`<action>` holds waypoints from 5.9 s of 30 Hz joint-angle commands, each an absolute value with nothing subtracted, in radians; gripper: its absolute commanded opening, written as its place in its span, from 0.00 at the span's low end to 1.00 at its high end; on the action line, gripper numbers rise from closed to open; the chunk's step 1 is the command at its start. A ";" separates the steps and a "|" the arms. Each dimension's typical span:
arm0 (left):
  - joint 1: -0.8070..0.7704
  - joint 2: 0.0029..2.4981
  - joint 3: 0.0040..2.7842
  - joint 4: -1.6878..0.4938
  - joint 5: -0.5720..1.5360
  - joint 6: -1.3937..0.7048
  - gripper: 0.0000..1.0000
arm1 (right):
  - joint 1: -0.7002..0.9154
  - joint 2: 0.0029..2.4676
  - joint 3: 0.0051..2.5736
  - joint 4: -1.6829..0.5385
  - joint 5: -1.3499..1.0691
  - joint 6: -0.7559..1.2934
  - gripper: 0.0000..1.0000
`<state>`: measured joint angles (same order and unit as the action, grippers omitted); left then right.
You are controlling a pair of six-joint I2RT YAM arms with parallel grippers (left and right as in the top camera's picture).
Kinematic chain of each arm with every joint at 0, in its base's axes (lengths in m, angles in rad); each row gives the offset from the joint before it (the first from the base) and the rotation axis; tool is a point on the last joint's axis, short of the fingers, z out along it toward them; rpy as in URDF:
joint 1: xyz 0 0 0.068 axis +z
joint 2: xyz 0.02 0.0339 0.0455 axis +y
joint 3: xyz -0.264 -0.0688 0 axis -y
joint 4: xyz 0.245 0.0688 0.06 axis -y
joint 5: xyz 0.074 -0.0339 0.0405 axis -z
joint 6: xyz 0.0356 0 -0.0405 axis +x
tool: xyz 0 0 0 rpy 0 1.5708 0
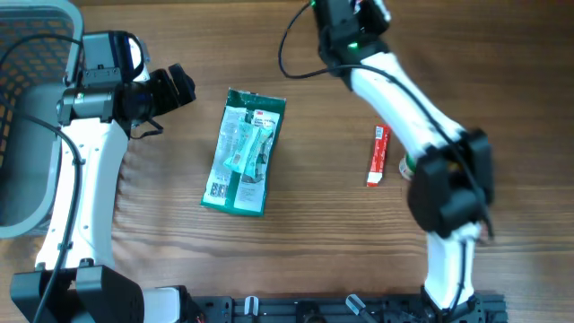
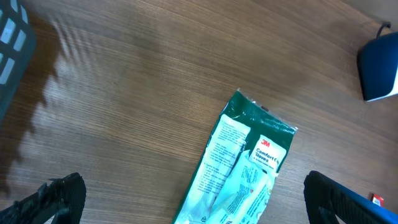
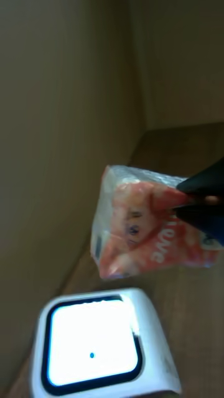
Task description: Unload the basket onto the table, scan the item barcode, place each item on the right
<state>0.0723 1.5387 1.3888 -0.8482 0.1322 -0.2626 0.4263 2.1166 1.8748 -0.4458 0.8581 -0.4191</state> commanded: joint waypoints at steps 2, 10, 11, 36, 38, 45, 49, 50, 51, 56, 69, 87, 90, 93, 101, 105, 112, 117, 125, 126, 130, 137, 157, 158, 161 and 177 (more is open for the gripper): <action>0.076 1.536 1.401 -0.847 0.145 -0.242 1.00 | 0.427 1.814 1.890 -0.736 0.570 -0.016 0.04; 0.076 1.536 1.401 -0.847 0.145 -0.242 1.00 | 0.400 1.715 1.831 -1.353 0.038 0.429 0.04; 0.076 1.536 1.401 -0.847 0.145 -0.242 1.00 | 0.400 1.715 1.807 -1.356 0.010 0.429 0.04; 0.076 1.536 1.401 -0.847 0.145 -0.242 1.00 | 0.400 1.716 1.136 -0.891 0.029 0.550 0.18; 0.076 1.536 1.401 -0.847 0.145 -0.242 1.00 | 0.400 1.716 1.136 -0.890 0.029 0.549 0.35; 0.076 1.536 1.401 -0.847 0.145 -0.242 1.00 | 0.400 1.716 1.136 -0.867 0.013 0.550 0.48; 0.076 1.536 1.401 -0.847 0.145 -0.242 1.00 | 0.400 1.717 1.136 -0.841 -0.059 0.550 0.18; 0.076 1.536 1.401 -0.847 0.145 -0.242 1.00 | 0.400 1.719 1.136 -0.838 -0.059 0.550 0.11; 0.076 1.536 1.401 -0.847 0.145 -0.242 1.00 | 0.401 1.720 1.136 -0.831 -0.060 0.550 0.04; 0.076 1.536 1.401 -0.847 0.145 -0.242 1.00 | 0.423 1.752 1.136 -0.804 -0.095 0.550 0.04; 0.076 1.536 1.401 -0.847 0.145 -0.242 1.00 | 0.433 1.857 1.137 -0.888 0.077 0.577 0.05; 0.076 1.536 1.401 -0.847 0.145 -0.242 1.00 | 0.537 1.859 1.136 -0.339 -0.430 0.633 0.33; 0.076 1.536 1.401 -0.847 0.145 -0.242 1.00 | 0.555 1.859 1.136 -0.257 -0.418 0.659 0.45; 0.076 1.536 1.401 -0.847 0.145 -0.242 1.00 | 0.554 1.860 1.136 -0.161 -0.416 0.686 0.52; 0.076 1.536 1.401 -0.847 0.145 -0.242 1.00 | 0.564 1.860 1.136 -0.151 -0.419 0.707 0.53; 0.076 1.536 1.401 -0.846 0.146 -0.243 1.00 | 0.563 1.860 1.136 -0.157 -0.419 0.706 0.58; 0.072 1.538 1.393 -0.920 0.257 -0.242 0.90 | 0.562 1.860 1.136 -0.162 -0.463 0.677 0.59; 0.015 1.538 1.267 -0.929 0.266 -0.239 0.20 | 0.562 1.861 1.136 -0.162 -0.473 0.680 0.64; -0.155 1.554 1.055 -0.701 0.269 -0.239 0.27 | 0.562 1.895 1.136 -0.104 -0.586 0.689 0.65; -0.169 1.563 1.048 -0.685 0.269 -0.239 0.29 | 0.562 1.909 1.136 -0.098 -0.586 0.694 0.65; -0.205 1.630 1.048 -0.642 0.237 -0.239 0.34 | 0.562 1.978 1.136 -0.033 -0.636 0.709 0.62; -0.205 1.728 1.048 -0.633 0.158 -0.239 0.33 | 0.562 2.028 1.137 0.047 -0.683 0.722 0.54; -0.205 1.805 1.045 -0.616 0.118 -0.239 0.22 | 0.564 2.141 1.137 0.197 -0.683 0.786 0.40; -0.205 1.816 1.045 -0.614 0.118 -0.239 0.22 | 0.564 2.141 1.137 0.197 -0.683 0.785 0.39; -0.205 1.848 1.045 -0.612 0.118 -0.239 0.23 | 0.564 2.141 1.137 0.194 -0.680 0.785 0.29; -0.178 1.711 1.119 -0.648 0.124 -0.239 0.30 | 0.564 2.127 1.137 0.199 -0.699 0.785 0.31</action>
<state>-0.2001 1.7981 1.0786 -0.6254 0.1726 -0.2443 0.5571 2.1170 1.1374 0.1787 -0.6456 0.7883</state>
